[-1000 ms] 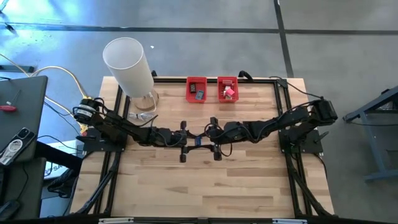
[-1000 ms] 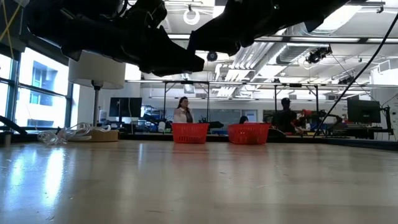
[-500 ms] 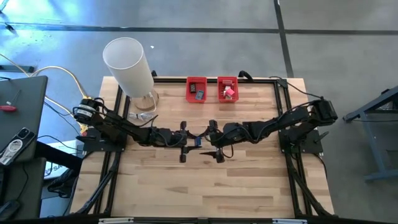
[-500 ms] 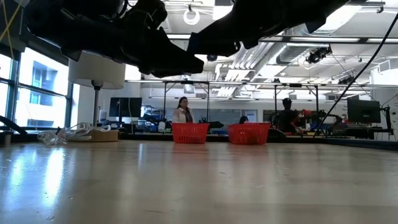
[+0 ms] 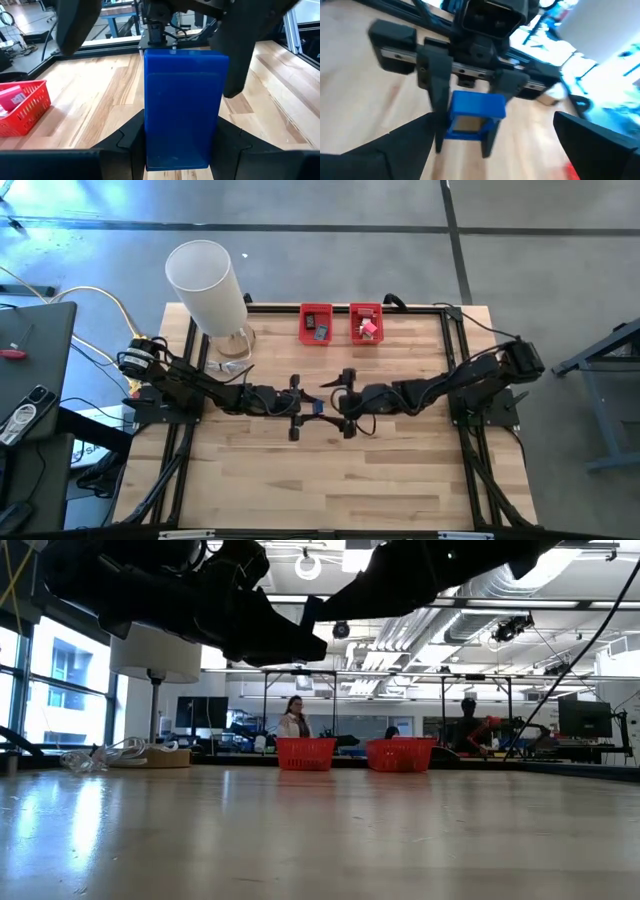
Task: Pick & Place Office items
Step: Put the blue timer into the left red bin
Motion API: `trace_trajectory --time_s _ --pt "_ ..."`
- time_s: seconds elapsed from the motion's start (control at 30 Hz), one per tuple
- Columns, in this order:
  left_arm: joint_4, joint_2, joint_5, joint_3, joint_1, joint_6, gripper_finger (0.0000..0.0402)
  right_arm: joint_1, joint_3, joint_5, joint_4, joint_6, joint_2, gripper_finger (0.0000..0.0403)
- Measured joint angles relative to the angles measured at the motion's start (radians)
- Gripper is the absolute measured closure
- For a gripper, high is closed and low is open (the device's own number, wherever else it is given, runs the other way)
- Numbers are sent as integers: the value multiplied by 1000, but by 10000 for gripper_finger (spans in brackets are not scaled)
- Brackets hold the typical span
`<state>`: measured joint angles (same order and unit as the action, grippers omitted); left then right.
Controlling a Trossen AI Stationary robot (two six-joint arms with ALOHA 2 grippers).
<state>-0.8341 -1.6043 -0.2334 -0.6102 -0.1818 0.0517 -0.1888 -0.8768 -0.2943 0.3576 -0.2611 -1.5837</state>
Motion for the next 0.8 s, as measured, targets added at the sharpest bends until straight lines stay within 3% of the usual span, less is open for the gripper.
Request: trace_trajectory --time_s 0.4,0.8 --pt "6 0 0 0 0 0 256 -185 0 -517 -2 -145 0 11" --pt "7 0 0 0 0 -24 256 -281 0 -799 -52 -157 0 11"
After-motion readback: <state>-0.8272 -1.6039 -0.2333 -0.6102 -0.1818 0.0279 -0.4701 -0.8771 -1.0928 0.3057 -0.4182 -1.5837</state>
